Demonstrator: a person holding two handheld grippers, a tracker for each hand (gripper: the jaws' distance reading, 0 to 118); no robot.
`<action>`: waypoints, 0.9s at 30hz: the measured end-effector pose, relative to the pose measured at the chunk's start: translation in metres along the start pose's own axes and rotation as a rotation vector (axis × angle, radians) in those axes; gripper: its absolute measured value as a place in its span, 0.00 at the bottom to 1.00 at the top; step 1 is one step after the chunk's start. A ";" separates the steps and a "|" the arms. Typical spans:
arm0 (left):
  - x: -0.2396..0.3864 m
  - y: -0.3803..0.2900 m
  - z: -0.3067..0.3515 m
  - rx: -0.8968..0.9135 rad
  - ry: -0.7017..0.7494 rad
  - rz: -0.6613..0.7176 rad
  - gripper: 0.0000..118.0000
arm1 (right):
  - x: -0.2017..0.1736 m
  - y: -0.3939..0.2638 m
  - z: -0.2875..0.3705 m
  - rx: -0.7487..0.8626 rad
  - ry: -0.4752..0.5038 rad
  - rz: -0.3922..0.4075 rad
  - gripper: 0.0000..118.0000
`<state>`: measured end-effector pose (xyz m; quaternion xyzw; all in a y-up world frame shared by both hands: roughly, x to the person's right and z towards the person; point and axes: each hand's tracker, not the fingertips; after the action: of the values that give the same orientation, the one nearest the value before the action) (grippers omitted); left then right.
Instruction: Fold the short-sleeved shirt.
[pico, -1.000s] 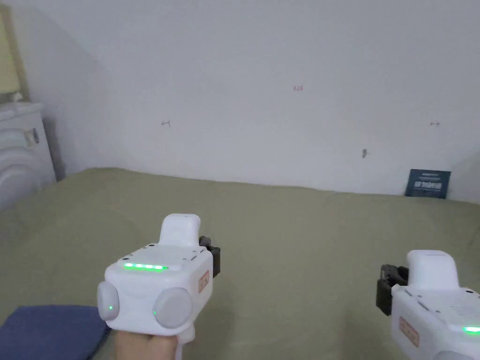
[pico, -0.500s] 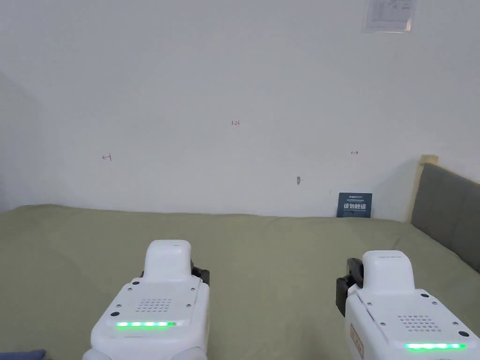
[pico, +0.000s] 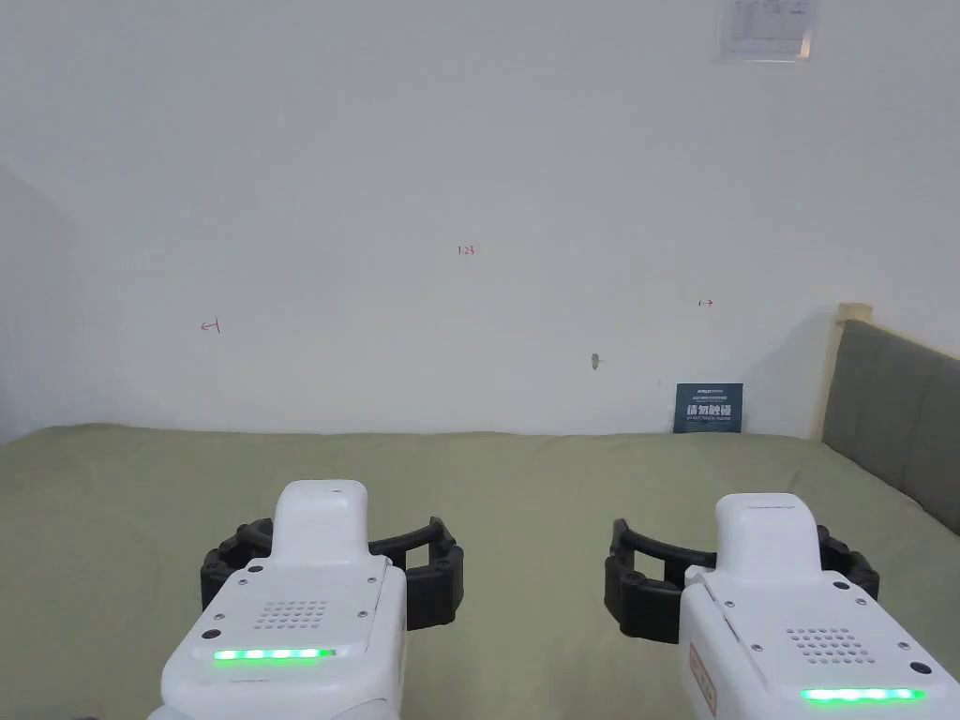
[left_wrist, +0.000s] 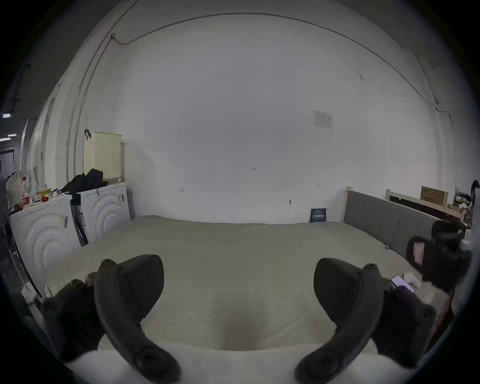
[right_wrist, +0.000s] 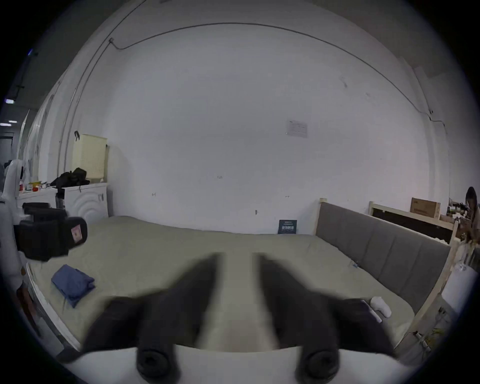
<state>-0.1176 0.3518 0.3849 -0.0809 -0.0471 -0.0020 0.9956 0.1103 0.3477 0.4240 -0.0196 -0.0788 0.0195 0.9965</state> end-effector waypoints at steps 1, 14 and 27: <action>0.001 0.000 0.000 0.000 0.005 0.000 1.00 | -0.001 0.003 0.000 -0.016 -0.029 -0.007 0.99; 0.002 0.006 -0.008 -0.011 0.013 -0.016 1.00 | 0.005 -0.006 -0.008 -0.048 -0.024 0.091 1.00; -0.007 -0.004 0.004 -0.002 0.016 0.012 1.00 | 0.016 -0.011 -0.001 -0.042 -0.020 0.030 1.00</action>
<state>-0.1249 0.3482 0.3884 -0.0820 -0.0385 0.0031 0.9959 0.1265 0.3378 0.4254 -0.0417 -0.0889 0.0329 0.9946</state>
